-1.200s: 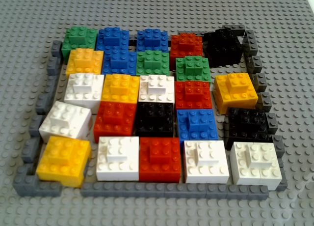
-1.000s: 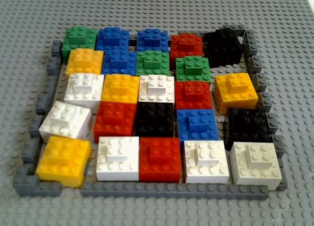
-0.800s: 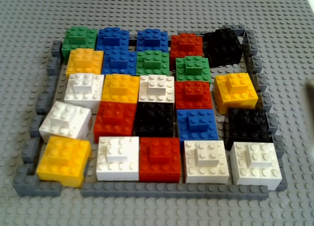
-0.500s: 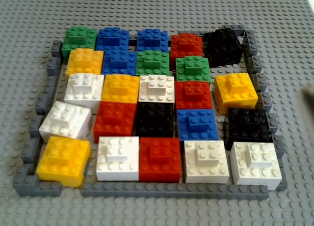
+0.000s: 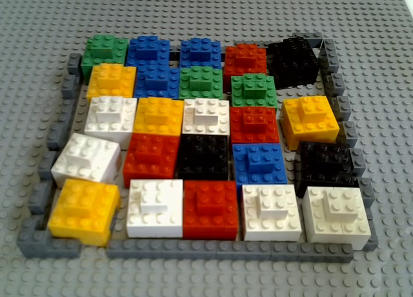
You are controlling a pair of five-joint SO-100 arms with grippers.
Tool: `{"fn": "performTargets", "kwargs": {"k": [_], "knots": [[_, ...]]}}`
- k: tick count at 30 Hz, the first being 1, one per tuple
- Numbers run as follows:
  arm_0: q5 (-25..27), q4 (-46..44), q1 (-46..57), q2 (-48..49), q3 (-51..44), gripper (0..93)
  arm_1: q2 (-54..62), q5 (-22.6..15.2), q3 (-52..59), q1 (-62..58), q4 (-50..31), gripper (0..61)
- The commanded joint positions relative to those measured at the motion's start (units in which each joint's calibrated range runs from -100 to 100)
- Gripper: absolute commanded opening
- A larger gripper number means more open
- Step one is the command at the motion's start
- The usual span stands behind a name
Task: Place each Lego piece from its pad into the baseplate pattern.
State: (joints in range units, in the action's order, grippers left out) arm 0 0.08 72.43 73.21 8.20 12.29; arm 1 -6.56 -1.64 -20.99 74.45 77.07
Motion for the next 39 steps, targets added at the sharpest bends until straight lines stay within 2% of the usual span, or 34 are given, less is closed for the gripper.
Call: {"fn": "performTargets", "kwargs": {"k": [1,4,9,16,19,30,39], "knots": [[0.09,-0.51,-0.13,0.30,-0.42,8.7,-2.88,1.17,-11.47,3.20,3.07,2.7],[0.09,-0.51,-0.13,0.30,-0.51,8.7,-7.51,1.08,-17.88,4.51,6.98,4.1],[0.09,-0.51,-0.06,0.30,-0.51,8.7,-15.41,0.34,-26.28,4.80,12.11,13.6],[0.09,-0.51,-0.06,0.30,-0.15,8.7,-19.79,-0.05,-29.89,4.07,9.34,17.8],[0.09,-0.51,-0.06,0.21,-0.06,8.7,-22.02,0.10,-28.72,4.29,7.06,24.5],[0.09,-0.51,-0.06,0.21,0.03,8.7,-26.31,0.49,-27.28,6.03,1.53,23.1],[0.09,-0.51,-0.06,0.21,0.03,8.7,-28.29,0.34,-27.28,6.90,0.80,22.9]]}}
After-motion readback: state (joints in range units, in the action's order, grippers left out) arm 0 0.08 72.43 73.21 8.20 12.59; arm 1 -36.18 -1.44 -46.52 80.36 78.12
